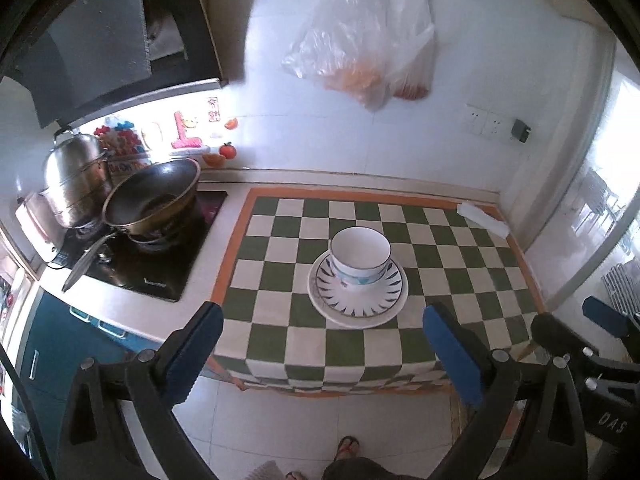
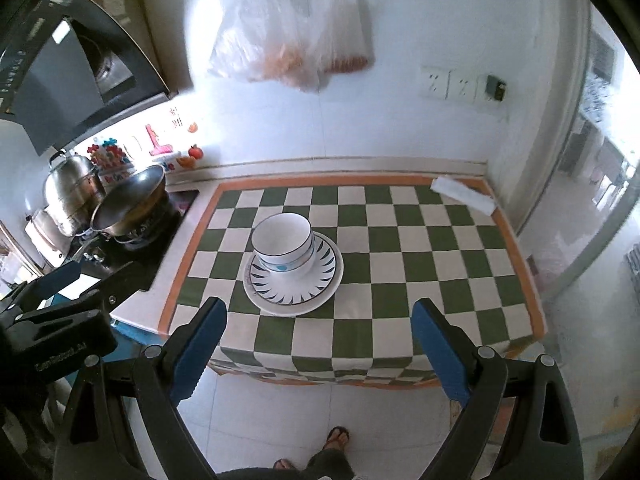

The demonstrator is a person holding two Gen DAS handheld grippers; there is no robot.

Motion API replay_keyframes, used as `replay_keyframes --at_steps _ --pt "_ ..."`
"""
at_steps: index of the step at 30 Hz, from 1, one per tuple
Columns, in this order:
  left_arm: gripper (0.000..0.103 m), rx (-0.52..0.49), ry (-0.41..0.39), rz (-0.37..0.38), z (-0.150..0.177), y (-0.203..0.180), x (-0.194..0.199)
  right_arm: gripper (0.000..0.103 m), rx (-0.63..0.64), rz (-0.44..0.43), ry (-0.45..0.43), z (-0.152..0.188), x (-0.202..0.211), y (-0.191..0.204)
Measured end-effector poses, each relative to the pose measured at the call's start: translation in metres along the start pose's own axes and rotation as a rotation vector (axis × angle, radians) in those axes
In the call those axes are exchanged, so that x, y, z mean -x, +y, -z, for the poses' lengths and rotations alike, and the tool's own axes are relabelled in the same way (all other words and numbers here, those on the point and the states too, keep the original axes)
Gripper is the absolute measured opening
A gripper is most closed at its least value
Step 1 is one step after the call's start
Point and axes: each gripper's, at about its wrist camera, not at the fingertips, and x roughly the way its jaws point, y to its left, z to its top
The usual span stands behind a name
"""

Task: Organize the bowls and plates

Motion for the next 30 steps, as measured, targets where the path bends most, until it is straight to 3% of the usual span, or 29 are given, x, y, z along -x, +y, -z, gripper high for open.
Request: replay_keyframes --at_steps 6,13,30 --pt "0.102 -0.03 -0.031 -0.008 0.027 0.017 0.047 0.096 -0.014 0.023 -0.053 0.034 0.057 0.024" --pt "0.102 -0.048 -0.06 -0.002 0.051 0.029 0.08 0.096 -0.01 0.023 -0.065 0.064 0.095 0.049" --pt "0.102 -0.03 -0.097 0.004 0.071 0.047 0.11 0.097 -0.002 0.057 -0.096 0.085 0.124 0.065"
